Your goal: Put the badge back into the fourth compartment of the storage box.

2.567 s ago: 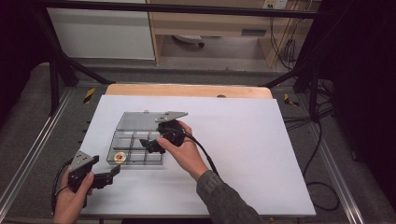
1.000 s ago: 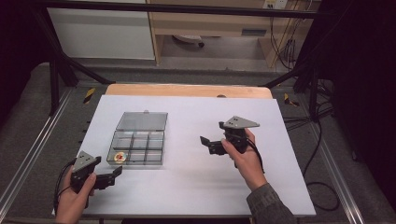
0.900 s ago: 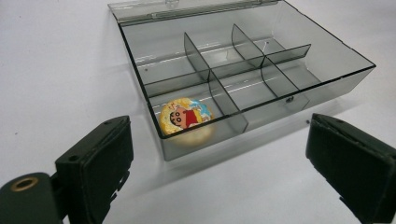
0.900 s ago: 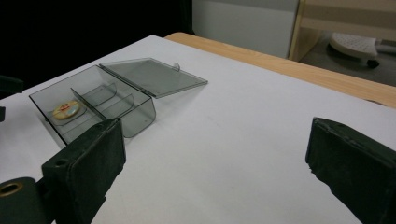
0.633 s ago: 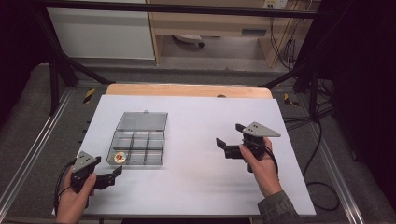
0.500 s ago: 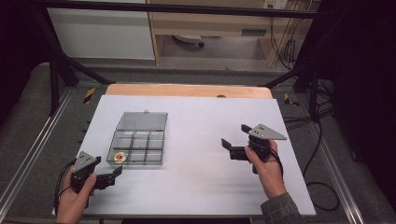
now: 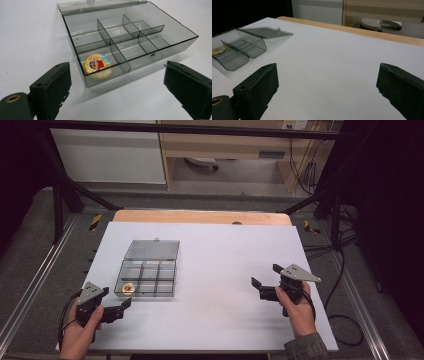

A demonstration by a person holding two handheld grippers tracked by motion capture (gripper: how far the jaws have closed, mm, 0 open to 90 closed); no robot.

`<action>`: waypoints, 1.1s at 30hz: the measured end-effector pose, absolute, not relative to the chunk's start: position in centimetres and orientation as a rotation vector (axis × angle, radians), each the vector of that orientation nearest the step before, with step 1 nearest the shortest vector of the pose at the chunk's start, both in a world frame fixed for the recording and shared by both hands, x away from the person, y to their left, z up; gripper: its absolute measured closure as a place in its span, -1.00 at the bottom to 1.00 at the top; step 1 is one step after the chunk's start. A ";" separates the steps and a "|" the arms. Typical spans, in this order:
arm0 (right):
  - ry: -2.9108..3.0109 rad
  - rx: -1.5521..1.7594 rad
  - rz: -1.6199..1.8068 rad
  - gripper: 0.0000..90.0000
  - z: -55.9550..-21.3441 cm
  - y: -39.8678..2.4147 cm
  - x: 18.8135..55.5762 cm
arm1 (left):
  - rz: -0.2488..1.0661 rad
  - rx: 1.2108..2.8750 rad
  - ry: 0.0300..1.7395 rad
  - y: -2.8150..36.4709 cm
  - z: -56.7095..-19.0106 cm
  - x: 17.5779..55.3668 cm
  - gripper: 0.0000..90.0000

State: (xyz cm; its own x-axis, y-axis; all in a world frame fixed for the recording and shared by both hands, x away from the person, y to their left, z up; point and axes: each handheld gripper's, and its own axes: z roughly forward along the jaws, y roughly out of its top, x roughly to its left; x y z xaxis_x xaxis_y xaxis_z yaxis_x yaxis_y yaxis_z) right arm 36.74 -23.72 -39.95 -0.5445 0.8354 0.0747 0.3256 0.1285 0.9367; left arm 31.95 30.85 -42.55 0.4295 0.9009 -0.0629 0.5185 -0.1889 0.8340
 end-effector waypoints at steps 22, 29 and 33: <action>2.078 1.175 1.281 -0.91 -44.0 -24.6 35.9 | 0.573 1.851 1.207 30.8 -42.5 31.9 -0.83; 2.163 1.156 1.227 -0.89 -44.9 -23.2 35.9 | 0.573 1.852 1.206 30.8 -42.5 31.9 -0.83; 2.210 1.130 1.183 -0.88 -45.3 -22.4 36.0 | 0.571 1.854 1.206 30.8 -42.5 31.9 -0.83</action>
State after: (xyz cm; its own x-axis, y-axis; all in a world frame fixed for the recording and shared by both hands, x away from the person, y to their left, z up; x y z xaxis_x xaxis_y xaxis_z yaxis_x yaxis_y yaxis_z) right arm 35.97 -22.43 -45.32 -0.5990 0.8001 0.0331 0.4712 0.3187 0.8225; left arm 31.91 30.76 -42.53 0.4355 0.8980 -0.0634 0.5196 -0.1932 0.8323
